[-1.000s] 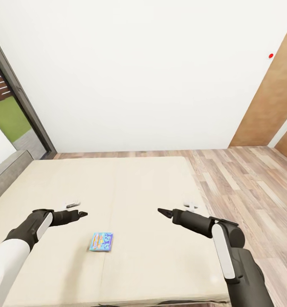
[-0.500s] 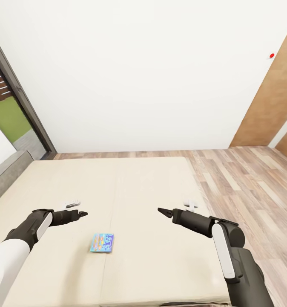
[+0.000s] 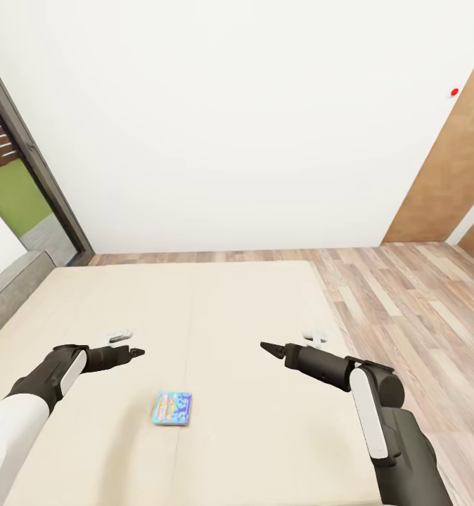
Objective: Put all the toys in the child's room - the three board games (two on the bed and one on the table), the two jigsaw puzzles on the table, and the tennis ball on the table - inside the toy box on the table in the child's room.
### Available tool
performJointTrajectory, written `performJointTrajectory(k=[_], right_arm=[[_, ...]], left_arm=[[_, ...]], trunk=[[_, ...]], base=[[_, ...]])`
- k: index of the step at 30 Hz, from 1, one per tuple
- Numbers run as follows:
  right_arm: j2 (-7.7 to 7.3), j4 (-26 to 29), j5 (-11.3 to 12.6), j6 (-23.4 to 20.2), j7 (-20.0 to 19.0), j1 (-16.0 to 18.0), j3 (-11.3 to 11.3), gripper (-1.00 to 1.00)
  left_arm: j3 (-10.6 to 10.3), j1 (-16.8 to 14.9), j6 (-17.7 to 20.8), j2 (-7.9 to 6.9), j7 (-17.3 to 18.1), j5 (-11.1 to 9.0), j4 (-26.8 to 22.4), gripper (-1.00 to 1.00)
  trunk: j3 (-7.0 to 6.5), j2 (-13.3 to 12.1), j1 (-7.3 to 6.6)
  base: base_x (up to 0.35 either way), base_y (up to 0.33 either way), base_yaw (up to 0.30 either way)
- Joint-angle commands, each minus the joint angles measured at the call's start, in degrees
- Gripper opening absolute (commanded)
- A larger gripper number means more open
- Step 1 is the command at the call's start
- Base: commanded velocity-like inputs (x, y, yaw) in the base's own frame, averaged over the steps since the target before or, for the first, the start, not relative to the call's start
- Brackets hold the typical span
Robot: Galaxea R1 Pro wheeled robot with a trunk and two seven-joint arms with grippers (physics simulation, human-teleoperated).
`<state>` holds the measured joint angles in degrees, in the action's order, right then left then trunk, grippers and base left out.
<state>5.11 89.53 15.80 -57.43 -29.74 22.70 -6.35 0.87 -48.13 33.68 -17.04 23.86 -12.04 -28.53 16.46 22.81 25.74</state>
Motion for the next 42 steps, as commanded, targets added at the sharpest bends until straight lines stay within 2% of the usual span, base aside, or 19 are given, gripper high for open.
performJointTrajectory(k=[1,42], right_arm=[[0.07,0.0,-0.3,-0.3,-0.5,0.1,-0.2,1.0],[-0.01,-0.1,-0.2,-0.4,-0.5,0.1,-0.2,1.0]], left_arm=[[0.1,0.0,0.4,-0.01,0.1,-0.3,0.0,1.0],[0.3,0.0,0.7,0.02,-0.5,-0.1,0.0,1.0]], trunk=[[0.11,0.1,0.04],[3.64,0.1,0.04]], base=[[0.053,0.035,0.0],[0.004,0.002,0.0]])
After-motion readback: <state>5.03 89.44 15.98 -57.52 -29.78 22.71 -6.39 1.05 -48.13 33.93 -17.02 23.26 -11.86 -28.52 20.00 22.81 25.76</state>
